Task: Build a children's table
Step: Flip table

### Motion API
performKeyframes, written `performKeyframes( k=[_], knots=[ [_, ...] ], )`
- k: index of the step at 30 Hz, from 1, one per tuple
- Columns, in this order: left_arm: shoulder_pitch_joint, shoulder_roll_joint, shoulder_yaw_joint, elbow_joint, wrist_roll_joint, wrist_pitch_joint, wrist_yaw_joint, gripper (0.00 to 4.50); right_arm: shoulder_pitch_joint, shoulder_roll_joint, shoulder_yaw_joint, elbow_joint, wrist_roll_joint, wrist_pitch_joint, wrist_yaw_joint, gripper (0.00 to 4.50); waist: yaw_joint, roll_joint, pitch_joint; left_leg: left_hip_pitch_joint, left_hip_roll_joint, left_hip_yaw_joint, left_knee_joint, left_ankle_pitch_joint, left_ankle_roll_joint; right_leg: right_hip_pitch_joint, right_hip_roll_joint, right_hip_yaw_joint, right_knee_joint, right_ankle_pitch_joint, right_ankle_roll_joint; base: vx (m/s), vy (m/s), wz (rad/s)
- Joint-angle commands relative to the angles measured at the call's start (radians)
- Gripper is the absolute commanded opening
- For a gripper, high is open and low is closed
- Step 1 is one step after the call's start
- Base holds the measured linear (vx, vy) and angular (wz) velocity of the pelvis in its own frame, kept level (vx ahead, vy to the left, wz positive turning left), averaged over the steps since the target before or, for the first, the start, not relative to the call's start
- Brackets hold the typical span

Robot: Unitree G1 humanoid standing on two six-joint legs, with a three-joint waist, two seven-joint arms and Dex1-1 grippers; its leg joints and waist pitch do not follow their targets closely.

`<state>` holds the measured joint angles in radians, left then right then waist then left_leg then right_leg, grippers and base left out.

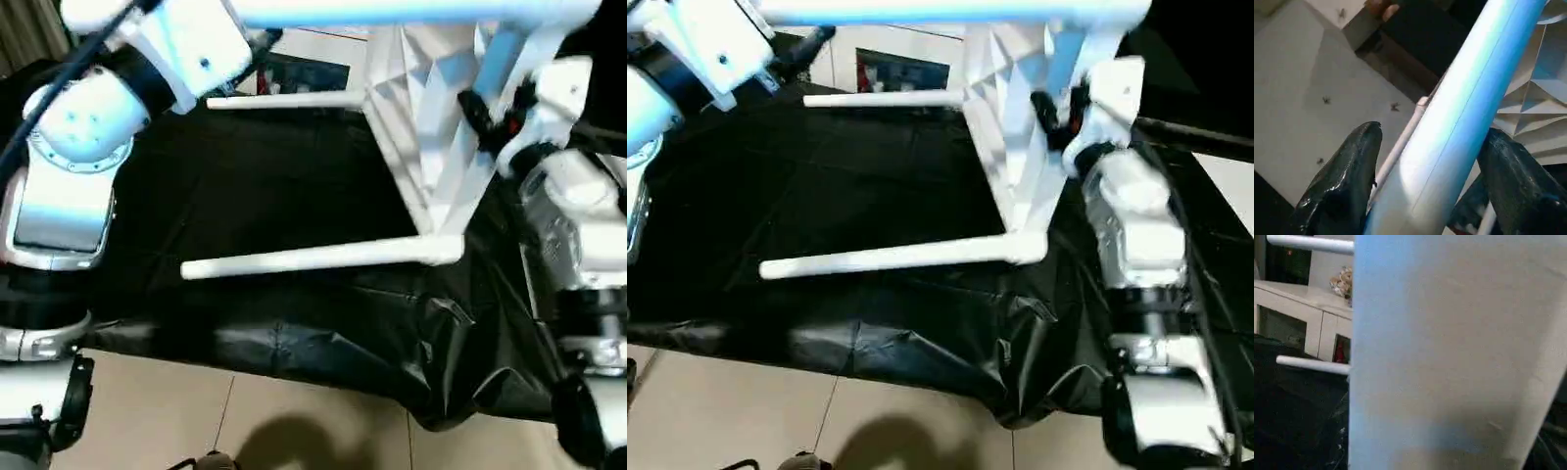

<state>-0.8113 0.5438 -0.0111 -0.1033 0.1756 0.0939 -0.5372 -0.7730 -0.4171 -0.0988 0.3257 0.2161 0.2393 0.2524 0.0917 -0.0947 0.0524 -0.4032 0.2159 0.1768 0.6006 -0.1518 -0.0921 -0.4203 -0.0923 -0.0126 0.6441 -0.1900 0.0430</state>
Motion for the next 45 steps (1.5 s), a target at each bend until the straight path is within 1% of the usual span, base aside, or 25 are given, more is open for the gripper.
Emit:
performKeyframes(
  k=[1,3,4,7,8,9,10,12,13,14,17,18,19,21,24,27,30,31,34,38,39,40,41,43,45],
  knots=[
    [0.021,-0.095,0.069,-0.004,-0.142,0.1,0.105,3.03,-0.072,-0.034,0.051,-0.044,-0.031,-0.036,0.099,1.91,-0.003,-0.015,-0.067,0.023,-0.004,0.017,-0.057,-0.196,-0.053,0.036,-0.012,0.007,-0.071,-0.212,-0.113,0.0,0.0,0.0],
    [0.034,-0.135,0.108,-0.019,-0.167,0.138,0.142,3.03,-0.12,-0.049,0.06,-0.041,-0.046,-0.044,0.114,1.91,-0.001,-0.015,-0.068,0.024,-0.004,0.017,-0.055,-0.202,-0.048,0.036,-0.014,0.007,-0.073,-0.223,-0.112,0.0,0.0,0.0],
    [0.041,-0.15,0.125,-0.02,-0.174,0.151,0.153,3.03,-0.138,-0.052,0.06,-0.039,-0.05,-0.046,0.115,1.91,-0.002,-0.022,-0.067,0.019,-0.006,0.017,-0.054,-0.196,-0.043,0.037,-0.013,0.006,-0.072,-0.229,-0.11,0.0,0.0,0.0],
    [0.055,-0.184,0.157,-0.021,-0.201,0.172,0.177,3.03,-0.168,-0.059,0.065,-0.038,-0.05,-0.06,0.139,1.91,0.001,-0.019,-0.067,0.02,-0.006,0.017,-0.053,-0.194,-0.038,0.036,-0.014,0.006,-0.073,-0.236,-0.106,0.0,0.0,0.0],
    [0.058,-0.191,0.163,-0.021,-0.207,0.176,0.183,3.03,-0.175,-0.061,0.067,-0.037,-0.051,-0.065,0.146,1.91,0.001,-0.023,-0.065,0.02,-0.006,0.017,-0.053,-0.196,-0.035,0.034,-0.012,0.006,-0.074,-0.234,-0.106,0.0,0.0,0.0],
    [0.06,-0.198,0.17,-0.022,-0.213,0.179,0.189,3.03,-0.181,-0.063,0.069,-0.037,-0.052,-0.07,0.152,1.91,0.002,-0.021,-0.066,0.021,-0.006,0.017,-0.054,-0.199,-0.033,0.034,-0.012,0.006,-0.074,-0.233,-0.107,0.0,0.0,0.0],
    [0.064,-0.241,0.206,-0.026,-0.244,0.198,0.225,3.03,-0.214,-0.074,0.082,-0.031,-0.061,-0.09,0.178,1.91,0.002,-0.024,-0.066,0.021,-0.005,0.016,-0.054,-0.207,-0.035,0.033,-0.012,0.005,-0.075,-0.239,-0.103,0.0,0.0,0.0],
    [0.064,-0.258,0.219,-0.029,-0.251,0.207,0.235,3.03,-0.225,-0.077,0.086,-0.028,-0.062,-0.095,0.187,1.91,0.0,-0.024,-0.066,0.02,-0.005,0.015,-0.054,-0.21,-0.037,0.033,-0.01,0.004,-0.074,-0.234,-0.105,0.0,0.0,0.0],
    [0.069,-0.294,0.245,-0.036,-0.264,0.222,0.261,3.03,-0.255,-0.081,0.089,-0.018,-0.063,-0.101,0.203,2.44,0.001,-0.025,-0.065,0.024,-0.004,0.016,-0.053,-0.226,-0.035,0.03,-0.01,0.005,-0.076,-0.237,-0.108,0.0,0.0,0.0],
    [0.073,-0.314,0.257,-0.042,-0.269,0.234,0.273,3.03,-0.274,-0.082,0.09,-0.009,-0.065,-0.107,0.21,2.44,0.0,-0.029,-0.065,0.022,-0.004,0.015,-0.053,-0.23,-0.035,0.032,-0.01,0.005,-0.076,-0.241,-0.108,0.0,0.0,0.0],
    [0.08,-0.344,0.273,-0.06,-0.265,0.263,0.292,3.03,-0.31,-0.083,0.089,0.014,-0.072,-0.12,0.227,2.64,0.002,-0.031,-0.064,0.019,-0.004,0.015,-0.05,-0.246,-0.024,0.03,-0.012,0.004,-0.078,-0.259,-0.101,0.0,0.0,0.0],
    [0.087,-0.356,0.276,-0.068,-0.264,0.272,0.302,3.03,-0.325,-0.083,0.09,0.024,-0.075,-0.128,0.235,2.88,0.002,-0.031,-0.064,0.019,-0.004,0.015,-0.05,-0.246,-0.024,0.03,-0.012,0.004,-0.078,-0.259,-0.101,0.0,0.0,0.0],
    [0.094,-0.364,0.276,-0.075,-0.258,0.279,0.321,3.03,-0.338,-0.082,0.09,0.036,-0.078,-0.138,0.244,2.88,0.002,-0.028,-0.065,0.019,-0.003,0.013,-0.051,-0.247,-0.023,0.03,-0.011,0.004,-0.077,-0.258,-0.101,0.0,0.0,0.0],
    [0.104,-0.376,0.273,-0.083,-0.251,0.285,0.334,3.03,-0.358,-0.081,0.095,0.054,-0.088,-0.161,0.254,3.09,-0.001,-0.026,-0.066,0.019,-0.001,0.011,-0.052,-0.259,-0.034,0.028,-0.009,0.002,-0.078,-0.241,-0.1,0.0,0.0,0.0],
    [0.111,-0.4,0.272,-0.091,-0.236,0.288,0.345,3.01,-0.385,-0.077,0.101,0.08,-0.102,-0.19,0.269,3.21,-0.012,-0.031,-0.067,0.02,0.001,0.006,-0.054,-0.28,-0.049,0.027,-0.006,-0.001,-0.075,-0.225,-0.1,0.0,0.0,0.0],
    [0.121,-0.415,0.263,-0.106,-0.211,0.303,0.353,2.83,-0.407,-0.067,0.108,0.104,-0.108,-0.22,0.293,3.53,-0.011,-0.04,-0.068,0.026,0.003,0.007,-0.051,-0.291,-0.05,0.022,-0.005,0.0,-0.075,-0.204,-0.103,0.0,0.0,0.0],
    [0.132,-0.417,0.25,-0.114,-0.214,0.308,0.372,2.72,-0.413,-0.061,0.113,0.12,-0.116,-0.246,0.315,3.57,-0.008,-0.041,-0.069,0.026,0.004,0.006,-0.049,-0.285,-0.05,0.022,-0.006,-0.001,-0.071,-0.176,-0.109,0.0,0.0,0.0],
    [0.139,-0.414,0.241,-0.114,-0.215,0.302,0.373,2.68,-0.415,-0.058,0.121,0.126,-0.117,-0.259,0.335,3.57,-0.009,-0.044,-0.067,0.023,0.004,0.006,-0.049,-0.281,-0.047,0.023,-0.005,-0.001,-0.07,-0.166,-0.111,0.0,0.0,0.0],
    [0.145,-0.416,0.235,-0.114,-0.217,0.295,0.374,2.59,-0.42,-0.056,0.134,0.133,-0.121,-0.276,0.356,3.57,-0.008,-0.045,-0.067,0.021,0.004,0.004,-0.05,-0.277,-0.051,0.026,-0.007,-0.002,-0.07,-0.177,-0.103,0.0,0.0,0.0],
    [0.174,-0.412,0.215,-0.109,-0.197,0.258,0.361,2.45,-0.441,-0.05,0.15,0.151,-0.122,-0.31,0.4,3.57,-0.009,-0.052,-0.067,0.019,0.005,0.004,-0.05,-0.277,-0.054,0.026,-0.008,-0.002,-0.07,-0.174,-0.1,0.0,0.0,0.0],
    [0.184,-0.409,0.211,-0.107,-0.189,0.247,0.36,2.41,-0.444,-0.049,0.156,0.152,-0.122,-0.32,0.412,3.57,-0.008,-0.051,-0.067,0.019,0.006,0.003,-0.05,-0.278,-0.053,0.026,-0.009,-0.003,-0.07,-0.174,-0.1,0.0,0.0,0.0],
    [0.198,-0.407,0.205,-0.107,-0.183,0.241,0.367,2.38,-0.445,-0.048,0.16,0.155,-0.123,-0.337,0.431,3.57,-0.01,-0.057,-0.067,0.018,0.006,0.004,-0.05,-0.277,-0.051,0.026,-0.009,-0.003,-0.071,-0.177,-0.098,0.0,0.0,0.0],
    [0.21,-0.407,0.201,-0.105,-0.178,0.229,0.372,2.35,-0.444,-0.045,0.162,0.155,-0.12,-0.353,0.448,3.57,-0.009,-0.056,-0.067,0.018,0.006,0.003,-0.05,-0.272,-0.049,0.027,-0.01,-0.002,-0.07,-0.176,-0.096,0.0,0.0,0.0],
    [0.22,-0.407,0.199,-0.102,-0.176,0.216,0.374,2.3,-0.441,-0.041,0.163,0.154,-0.115,-0.366,0.461,3.86,-0.008,-0.057,-0.068,0.019,0.007,0.003,-0.049,-0.267,-0.05,0.026,-0.011,-0.002,-0.069,-0.169,-0.097,0.0,0.0,0.0],
    [0.236,-0.404,0.195,-0.096,-0.17,0.195,0.374,2.21,-0.435,-0.034,0.167,0.149,-0.108,-0.389,0.478,3.97,-0.011,-0.064,-0.068,0.018,0.007,0.003,-0.05,-0.266,-0.048,0.026,-0.009,-0.003,-0.07,-0.165,-0.095,0.0,0.0,0.0]
  ],
)
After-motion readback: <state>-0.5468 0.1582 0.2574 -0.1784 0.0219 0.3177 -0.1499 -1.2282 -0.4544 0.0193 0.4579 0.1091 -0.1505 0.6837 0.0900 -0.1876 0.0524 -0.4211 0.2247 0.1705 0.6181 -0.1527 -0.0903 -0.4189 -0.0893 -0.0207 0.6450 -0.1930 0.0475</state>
